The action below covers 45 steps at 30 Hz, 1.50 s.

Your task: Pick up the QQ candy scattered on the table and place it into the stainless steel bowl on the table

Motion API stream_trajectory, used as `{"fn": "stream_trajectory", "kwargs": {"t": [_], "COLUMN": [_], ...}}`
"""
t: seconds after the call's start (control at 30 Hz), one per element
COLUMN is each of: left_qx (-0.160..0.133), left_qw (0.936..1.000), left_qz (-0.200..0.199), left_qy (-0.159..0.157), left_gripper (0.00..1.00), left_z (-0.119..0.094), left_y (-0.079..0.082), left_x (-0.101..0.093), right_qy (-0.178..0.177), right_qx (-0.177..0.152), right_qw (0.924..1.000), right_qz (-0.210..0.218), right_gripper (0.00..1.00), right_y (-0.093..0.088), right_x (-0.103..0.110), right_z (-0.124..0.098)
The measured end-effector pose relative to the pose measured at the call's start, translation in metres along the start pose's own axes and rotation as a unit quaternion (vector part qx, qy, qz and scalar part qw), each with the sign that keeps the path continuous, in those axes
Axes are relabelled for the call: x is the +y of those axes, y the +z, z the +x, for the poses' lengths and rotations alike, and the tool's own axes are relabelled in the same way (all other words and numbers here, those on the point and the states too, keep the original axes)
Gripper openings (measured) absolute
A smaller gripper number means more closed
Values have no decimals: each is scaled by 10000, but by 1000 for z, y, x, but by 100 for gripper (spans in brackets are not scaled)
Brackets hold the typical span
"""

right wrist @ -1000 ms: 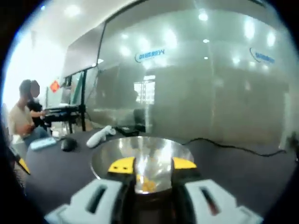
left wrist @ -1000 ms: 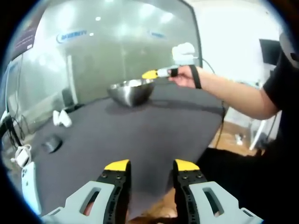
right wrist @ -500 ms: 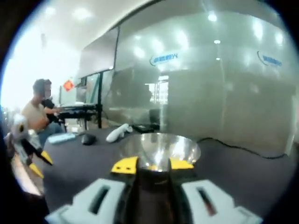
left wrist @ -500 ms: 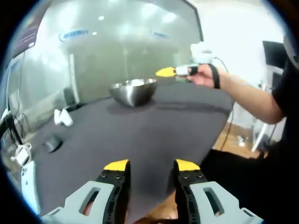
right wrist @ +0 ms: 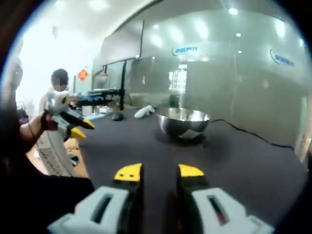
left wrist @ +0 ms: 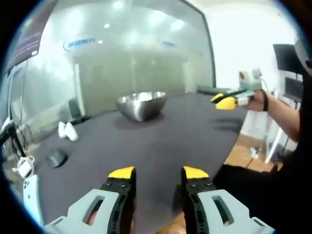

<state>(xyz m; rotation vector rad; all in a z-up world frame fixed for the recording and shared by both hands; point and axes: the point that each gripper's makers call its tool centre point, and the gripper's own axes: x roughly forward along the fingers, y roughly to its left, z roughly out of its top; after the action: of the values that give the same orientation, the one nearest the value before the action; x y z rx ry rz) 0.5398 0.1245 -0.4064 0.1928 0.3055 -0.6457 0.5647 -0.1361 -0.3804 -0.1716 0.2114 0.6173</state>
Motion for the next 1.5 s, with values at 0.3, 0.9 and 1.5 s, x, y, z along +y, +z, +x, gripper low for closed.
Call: {"fn": "stream_trajectory", "kwargs": {"t": [0.3, 0.9, 1.5], "left_qx": [-61, 112, 123], "left_qw": [9996, 9997, 9996], "left_qz": [266, 201, 255], "left_qy": [75, 18, -42], "left_gripper": [39, 38, 38], "left_z": [7, 7, 7], "left_y": [10, 1, 0], "left_x": [-3, -8, -12], "right_qy": [-161, -224, -291], "right_qx": [-15, -135, -134], "right_qw": [9998, 9995, 9992], "right_qz": [77, -183, -231], "right_gripper": [26, 24, 24], "right_y": [-6, -7, -8], "right_x": [-10, -12, -13], "right_z": [-2, -1, -5]}}
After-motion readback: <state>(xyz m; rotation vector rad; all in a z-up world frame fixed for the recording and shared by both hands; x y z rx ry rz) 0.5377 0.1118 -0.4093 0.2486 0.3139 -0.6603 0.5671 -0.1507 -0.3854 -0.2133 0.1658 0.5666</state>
